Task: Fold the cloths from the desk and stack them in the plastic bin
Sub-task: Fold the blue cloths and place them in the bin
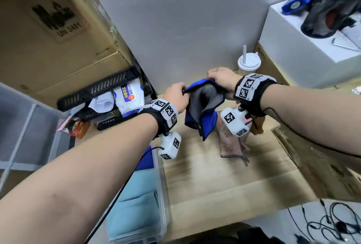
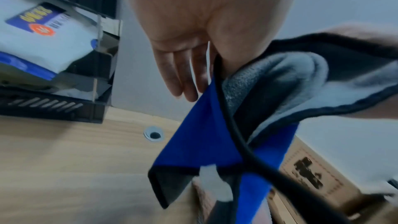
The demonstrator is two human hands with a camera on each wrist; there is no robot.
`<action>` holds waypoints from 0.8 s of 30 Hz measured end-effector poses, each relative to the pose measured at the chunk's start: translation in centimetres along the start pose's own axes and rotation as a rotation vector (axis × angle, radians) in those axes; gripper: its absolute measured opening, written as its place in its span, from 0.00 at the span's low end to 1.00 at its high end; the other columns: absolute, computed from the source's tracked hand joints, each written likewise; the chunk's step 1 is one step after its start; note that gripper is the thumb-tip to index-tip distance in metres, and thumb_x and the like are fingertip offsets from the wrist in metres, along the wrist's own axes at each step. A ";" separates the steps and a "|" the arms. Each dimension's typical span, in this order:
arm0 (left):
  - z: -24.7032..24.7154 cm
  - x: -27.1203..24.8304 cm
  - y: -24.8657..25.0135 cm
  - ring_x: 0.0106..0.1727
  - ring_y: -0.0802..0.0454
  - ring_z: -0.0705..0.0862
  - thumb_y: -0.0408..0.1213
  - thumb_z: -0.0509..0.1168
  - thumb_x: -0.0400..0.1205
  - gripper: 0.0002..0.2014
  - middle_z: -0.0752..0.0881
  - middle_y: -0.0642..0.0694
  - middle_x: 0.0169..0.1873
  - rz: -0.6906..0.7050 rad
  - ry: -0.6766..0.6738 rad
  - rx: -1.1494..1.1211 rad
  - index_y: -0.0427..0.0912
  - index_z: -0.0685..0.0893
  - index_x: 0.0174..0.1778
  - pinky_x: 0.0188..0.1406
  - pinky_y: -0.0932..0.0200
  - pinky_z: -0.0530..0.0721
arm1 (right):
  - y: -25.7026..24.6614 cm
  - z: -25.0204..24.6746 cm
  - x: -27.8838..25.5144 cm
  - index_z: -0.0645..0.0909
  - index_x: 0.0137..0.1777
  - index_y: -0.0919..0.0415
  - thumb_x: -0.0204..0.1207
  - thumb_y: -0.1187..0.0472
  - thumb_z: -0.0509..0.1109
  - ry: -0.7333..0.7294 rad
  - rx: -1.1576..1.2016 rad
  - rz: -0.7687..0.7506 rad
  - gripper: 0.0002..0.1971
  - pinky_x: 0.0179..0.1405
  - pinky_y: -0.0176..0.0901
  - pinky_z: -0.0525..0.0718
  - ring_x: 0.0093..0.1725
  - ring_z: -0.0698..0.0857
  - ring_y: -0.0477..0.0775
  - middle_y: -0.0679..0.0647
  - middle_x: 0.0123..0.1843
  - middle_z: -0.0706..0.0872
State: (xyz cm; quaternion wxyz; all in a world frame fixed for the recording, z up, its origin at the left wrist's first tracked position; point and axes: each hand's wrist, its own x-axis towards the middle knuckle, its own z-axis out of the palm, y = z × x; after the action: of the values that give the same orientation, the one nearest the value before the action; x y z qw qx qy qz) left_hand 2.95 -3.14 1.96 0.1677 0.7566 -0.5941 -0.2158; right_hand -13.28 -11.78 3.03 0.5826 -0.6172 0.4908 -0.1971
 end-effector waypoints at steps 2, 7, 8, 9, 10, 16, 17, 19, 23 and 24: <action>-1.6 0.0 -1.0 0.43 0.39 0.80 0.34 0.61 0.81 0.06 0.83 0.41 0.37 -0.061 0.087 0.031 0.41 0.80 0.40 0.41 0.55 0.76 | -0.2 0.0 0.6 0.67 0.20 0.54 0.80 0.65 0.64 0.062 -0.017 -0.024 0.25 0.34 0.47 0.64 0.28 0.64 0.49 0.43 0.19 0.67; -4.4 -0.6 -4.4 0.43 0.37 0.81 0.41 0.60 0.83 0.12 0.81 0.42 0.33 -0.110 0.182 0.029 0.41 0.76 0.35 0.38 0.54 0.71 | -1.2 1.2 -1.2 0.77 0.41 0.55 0.63 0.35 0.79 -0.013 -0.240 -0.058 0.25 0.38 0.40 0.74 0.33 0.79 0.50 0.49 0.36 0.82; -4.8 -0.8 -4.8 0.42 0.37 0.81 0.44 0.61 0.84 0.15 0.80 0.44 0.30 -0.098 0.182 0.041 0.42 0.76 0.33 0.36 0.55 0.69 | -1.2 1.5 -1.7 0.78 0.48 0.53 0.58 0.38 0.83 -0.075 -0.378 -0.068 0.27 0.39 0.40 0.76 0.37 0.82 0.47 0.46 0.40 0.84; -5.1 -0.9 -5.2 0.40 0.38 0.81 0.47 0.61 0.83 0.17 0.79 0.45 0.28 -0.077 0.171 0.065 0.42 0.76 0.31 0.35 0.55 0.69 | -1.2 1.9 -2.2 0.77 0.52 0.52 0.56 0.42 0.86 -0.146 -0.539 -0.094 0.30 0.40 0.41 0.78 0.40 0.83 0.47 0.45 0.43 0.85; -5.4 -1.3 -5.5 0.39 0.39 0.81 0.49 0.61 0.83 0.19 0.80 0.45 0.28 -0.054 0.155 0.102 0.42 0.76 0.30 0.35 0.55 0.70 | -1.0 2.3 -2.4 0.75 0.54 0.51 0.56 0.47 0.86 -0.204 -0.705 -0.121 0.30 0.42 0.42 0.80 0.42 0.84 0.50 0.47 0.45 0.85; -7.2 -3.0 -7.7 0.47 0.40 0.84 0.48 0.61 0.84 0.13 0.87 0.43 0.41 0.055 0.101 0.322 0.43 0.84 0.41 0.44 0.50 0.83 | -0.2 2.7 -2.4 0.76 0.50 0.56 0.70 0.68 0.63 -0.138 -0.977 -0.121 0.10 0.44 0.43 0.77 0.49 0.83 0.63 0.57 0.48 0.84; -7.3 -3.2 -8.1 0.50 0.39 0.84 0.45 0.62 0.84 0.11 0.88 0.42 0.45 0.051 0.101 0.328 0.43 0.84 0.45 0.47 0.49 0.84 | 0.0 2.5 -2.3 0.76 0.50 0.57 0.71 0.69 0.62 -0.139 -0.946 -0.106 0.10 0.44 0.42 0.75 0.49 0.83 0.62 0.58 0.48 0.85; -7.6 -3.6 -8.6 0.53 0.38 0.85 0.40 0.61 0.84 0.09 0.88 0.40 0.48 0.027 0.112 0.355 0.42 0.85 0.48 0.49 0.49 0.83 | 0.2 2.3 -2.3 0.76 0.51 0.59 0.74 0.69 0.61 -0.130 -0.891 -0.091 0.09 0.43 0.42 0.72 0.49 0.82 0.61 0.58 0.48 0.84; -8.2 -4.0 -9.1 0.47 0.36 0.85 0.43 0.61 0.85 0.13 0.87 0.38 0.43 -0.116 0.137 0.380 0.38 0.84 0.42 0.41 0.54 0.78 | -0.2 1.8 -2.6 0.74 0.47 0.60 0.76 0.70 0.60 -0.066 -0.733 -0.092 0.06 0.43 0.42 0.69 0.48 0.77 0.57 0.57 0.46 0.80; -8.3 -4.1 -9.2 0.46 0.37 0.85 0.44 0.62 0.84 0.14 0.87 0.38 0.42 -0.157 0.135 0.375 0.37 0.85 0.43 0.40 0.54 0.77 | -0.3 1.8 -2.6 0.74 0.46 0.60 0.77 0.70 0.59 -0.035 -0.710 -0.106 0.06 0.43 0.42 0.68 0.48 0.76 0.57 0.59 0.46 0.80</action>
State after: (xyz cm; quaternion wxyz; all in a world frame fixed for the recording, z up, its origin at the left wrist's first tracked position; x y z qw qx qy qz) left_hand 14.09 2.98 4.89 0.0457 0.8313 -0.5504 -0.0628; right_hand -12.88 -8.74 3.73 0.3291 -0.8090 0.4859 -0.0333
